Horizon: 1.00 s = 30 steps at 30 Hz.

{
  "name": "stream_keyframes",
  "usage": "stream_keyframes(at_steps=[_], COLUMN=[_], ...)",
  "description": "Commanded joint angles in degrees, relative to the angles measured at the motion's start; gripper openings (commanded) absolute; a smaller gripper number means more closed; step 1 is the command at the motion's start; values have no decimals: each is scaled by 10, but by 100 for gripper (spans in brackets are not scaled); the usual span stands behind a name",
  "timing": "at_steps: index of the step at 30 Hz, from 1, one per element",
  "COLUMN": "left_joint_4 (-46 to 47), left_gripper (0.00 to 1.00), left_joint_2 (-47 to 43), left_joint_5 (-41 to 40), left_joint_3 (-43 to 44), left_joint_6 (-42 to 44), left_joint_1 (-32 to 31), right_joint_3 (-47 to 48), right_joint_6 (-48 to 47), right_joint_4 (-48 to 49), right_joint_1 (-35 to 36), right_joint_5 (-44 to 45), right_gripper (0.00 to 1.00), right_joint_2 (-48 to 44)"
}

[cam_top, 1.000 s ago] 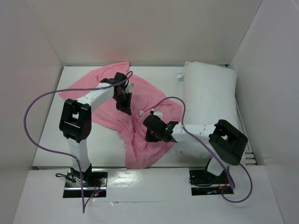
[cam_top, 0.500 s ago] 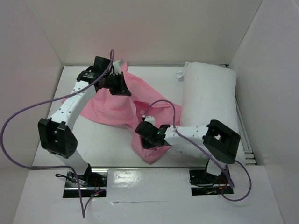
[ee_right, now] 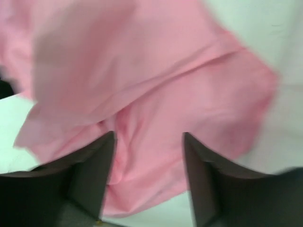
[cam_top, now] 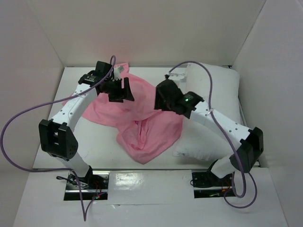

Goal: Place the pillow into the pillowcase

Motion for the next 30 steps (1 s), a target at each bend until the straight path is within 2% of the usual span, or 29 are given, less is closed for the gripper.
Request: stream_keyframes(at_steps=[1,3,11,15,17,21,23,26,27,28,30], left_joint_4=[-4,-9,-9,-9,-16,-29,-24,-24,-24,-24,-24], left_gripper=[81,81,81,84,84,82,81,79,79,79,79], left_joint_2=[4,25,104,164,185,204,197,186,186,180,173], left_joint_5=[-62,-82,-97,-138,-151,-143,-143,-137,-131,-131,-125], left_joint_3=[37,43,104,140,151,164,164,159,159,151,145], left_joint_6=[7,1,-6,-6,-13,-19,-19,-19,-19,-24,-24], left_joint_1=[7,7,-31,-31,-31,-31,-36,-36,-36,-36,-36], right_joint_3=[9,-18,-172,-197,-187,-42,3,99,159,192,294], right_joint_6=[-22,-6,70,213,213,91,45,-27,-39,-56,-62], right_joint_4=[-114,-129,-175,-248,-229,-149,-94,-69,-63,-63,-76], right_joint_1=[-46,-77,-101,-147,-161,-161,-161,-232,-260,-309,-348], right_joint_5=[32,20,-55,53,89,98,121,143,143,138,138], right_gripper=[61,53,55,57,58,69,81,83,83,83,86], right_joint_2=[-31,-59,-150,-125,-112,-94,-71,3,32,95,162])
